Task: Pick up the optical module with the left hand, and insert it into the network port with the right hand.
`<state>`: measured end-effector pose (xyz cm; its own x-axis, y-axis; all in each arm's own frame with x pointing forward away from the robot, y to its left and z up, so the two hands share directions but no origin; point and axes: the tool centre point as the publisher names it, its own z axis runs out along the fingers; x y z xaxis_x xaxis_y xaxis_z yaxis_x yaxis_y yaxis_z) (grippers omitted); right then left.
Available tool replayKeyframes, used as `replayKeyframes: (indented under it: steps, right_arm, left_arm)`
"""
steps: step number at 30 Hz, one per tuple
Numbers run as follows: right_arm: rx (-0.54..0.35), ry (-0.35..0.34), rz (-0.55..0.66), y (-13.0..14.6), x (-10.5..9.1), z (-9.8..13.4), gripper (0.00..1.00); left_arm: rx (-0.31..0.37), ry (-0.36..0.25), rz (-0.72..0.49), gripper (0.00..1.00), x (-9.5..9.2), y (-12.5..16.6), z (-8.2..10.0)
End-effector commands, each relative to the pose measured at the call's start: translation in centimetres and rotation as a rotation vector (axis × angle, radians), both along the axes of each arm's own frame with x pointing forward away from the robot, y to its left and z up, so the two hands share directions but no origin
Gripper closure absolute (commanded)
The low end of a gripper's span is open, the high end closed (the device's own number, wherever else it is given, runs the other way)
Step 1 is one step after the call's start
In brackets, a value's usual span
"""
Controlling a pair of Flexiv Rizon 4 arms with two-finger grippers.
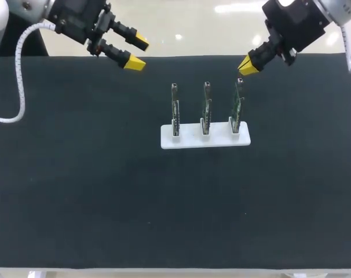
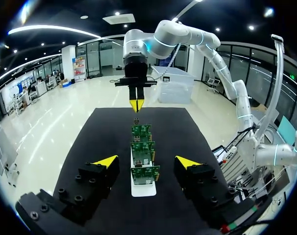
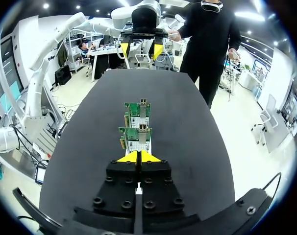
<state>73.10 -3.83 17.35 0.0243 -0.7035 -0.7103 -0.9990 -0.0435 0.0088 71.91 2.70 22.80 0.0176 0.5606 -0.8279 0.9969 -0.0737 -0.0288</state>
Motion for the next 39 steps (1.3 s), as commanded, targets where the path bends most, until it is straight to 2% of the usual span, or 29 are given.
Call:
replayKeyframes:
  steps: [1, 16, 19, 39]
  right_arm:
    - [0.007, -0.013, -0.005, 0.1, 0.1, -0.7, 1.0]
    - [0.01, -0.019, -0.006, 0.3, 0.1, -1.2, 1.0]
    - [0.036, -0.006, 0.005, 0.4, 0.1, -1.3, 1.0]
    - [0.029, -0.023, -0.015, 0.8, 0.2, -2.3, 1.0]
  left_arm:
    - [0.004, 0.002, -0.001, 0.0, 0.1, 0.0, 0.1]
    - [0.004, 0.002, -0.001, 0.0, 0.1, 0.0, 0.1]
    - [0.004, 0.002, -0.001, 0.0, 0.1, 0.0, 0.1]
    - [0.004, 0.002, -0.001, 0.0, 0.1, 0.0, 0.1]
